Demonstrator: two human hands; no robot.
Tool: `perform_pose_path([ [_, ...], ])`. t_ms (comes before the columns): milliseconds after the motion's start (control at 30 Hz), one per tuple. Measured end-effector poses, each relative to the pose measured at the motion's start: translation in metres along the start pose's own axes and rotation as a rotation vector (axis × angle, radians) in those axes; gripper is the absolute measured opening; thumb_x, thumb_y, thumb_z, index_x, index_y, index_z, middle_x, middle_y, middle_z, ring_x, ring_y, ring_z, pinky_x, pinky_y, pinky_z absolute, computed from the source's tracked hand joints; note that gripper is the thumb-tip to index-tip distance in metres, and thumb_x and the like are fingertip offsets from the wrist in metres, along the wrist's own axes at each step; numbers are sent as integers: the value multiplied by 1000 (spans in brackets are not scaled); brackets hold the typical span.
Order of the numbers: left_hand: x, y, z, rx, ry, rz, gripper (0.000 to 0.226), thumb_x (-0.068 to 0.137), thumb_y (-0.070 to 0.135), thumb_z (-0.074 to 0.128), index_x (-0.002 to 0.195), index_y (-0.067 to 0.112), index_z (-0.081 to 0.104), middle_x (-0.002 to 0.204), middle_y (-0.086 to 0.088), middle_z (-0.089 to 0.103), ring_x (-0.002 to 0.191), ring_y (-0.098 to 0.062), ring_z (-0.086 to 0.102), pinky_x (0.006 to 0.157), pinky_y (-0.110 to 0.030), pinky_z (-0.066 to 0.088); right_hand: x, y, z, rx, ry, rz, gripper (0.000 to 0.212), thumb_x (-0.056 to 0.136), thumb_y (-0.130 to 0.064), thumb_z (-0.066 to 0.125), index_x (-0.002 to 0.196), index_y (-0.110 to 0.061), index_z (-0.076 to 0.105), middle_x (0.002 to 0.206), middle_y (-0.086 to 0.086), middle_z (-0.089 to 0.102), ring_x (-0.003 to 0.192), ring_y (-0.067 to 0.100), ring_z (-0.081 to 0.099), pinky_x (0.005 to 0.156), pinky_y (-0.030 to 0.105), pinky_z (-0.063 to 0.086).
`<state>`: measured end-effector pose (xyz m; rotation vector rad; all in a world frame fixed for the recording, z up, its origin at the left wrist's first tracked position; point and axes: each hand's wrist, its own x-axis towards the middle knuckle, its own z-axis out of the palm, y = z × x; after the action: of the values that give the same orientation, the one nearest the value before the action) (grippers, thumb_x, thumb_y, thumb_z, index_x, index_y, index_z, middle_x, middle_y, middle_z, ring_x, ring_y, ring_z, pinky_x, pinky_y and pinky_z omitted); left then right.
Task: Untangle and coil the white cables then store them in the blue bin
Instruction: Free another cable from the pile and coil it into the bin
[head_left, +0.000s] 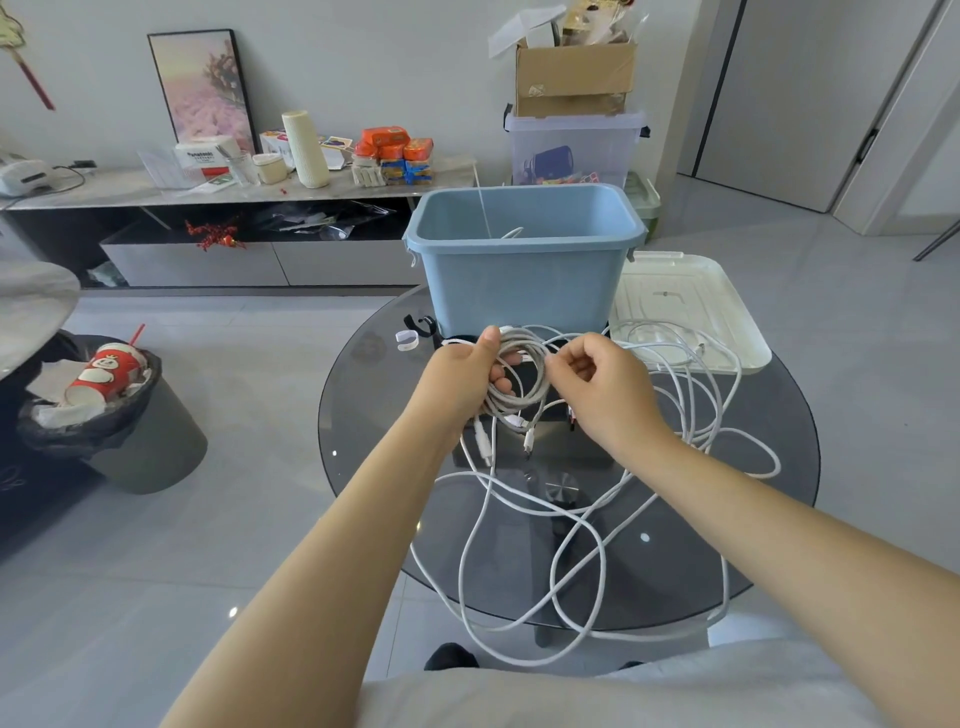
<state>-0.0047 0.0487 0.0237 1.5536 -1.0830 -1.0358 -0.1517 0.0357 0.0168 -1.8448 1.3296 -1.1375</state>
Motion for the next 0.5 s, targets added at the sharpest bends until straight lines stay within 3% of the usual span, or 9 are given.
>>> perform_pose_path([
  [133,-3,2,3,59,6,42,46,102,39,35,74,19,66,40,11,48,50,-10,43,55,-24,37,2,6,2,-41,-82,40,16,91,-26,58,78,-18,55,70,-9,56,65,7,52,59,15,38],
  [267,1,-1,-4,30,1,46,45,101,40,34,75,14,60,38,11,44,45,-7,46,63,-28,39,2,6,2,44,-130,50,17,89,-27,61,74,-24,55,87,-1,59,74,13,58,68,22,41],
  [367,4,-3,-11,-31,-58,42,43,101,40,35,76,11,55,42,10,43,43,-8,45,63,-29,38,5,0,1,287,-171,218,7,92,-28,58,89,-22,57,99,-1,61,89,15,62,81,27,50],
  [433,4,-4,-13,-103,-121,44,42,101,38,37,75,11,54,44,11,38,44,-9,42,63,-28,36,9,-1,-2,480,-246,344,16,97,-28,48,104,-20,60,106,1,63,93,14,61,83,30,50],
  [500,1,-4,-14,-56,-194,38,41,101,37,38,75,10,55,44,12,37,43,-8,42,66,-29,39,12,-1,-7,538,-348,322,27,100,-30,41,112,-21,63,107,2,67,92,14,62,82,29,49],
])
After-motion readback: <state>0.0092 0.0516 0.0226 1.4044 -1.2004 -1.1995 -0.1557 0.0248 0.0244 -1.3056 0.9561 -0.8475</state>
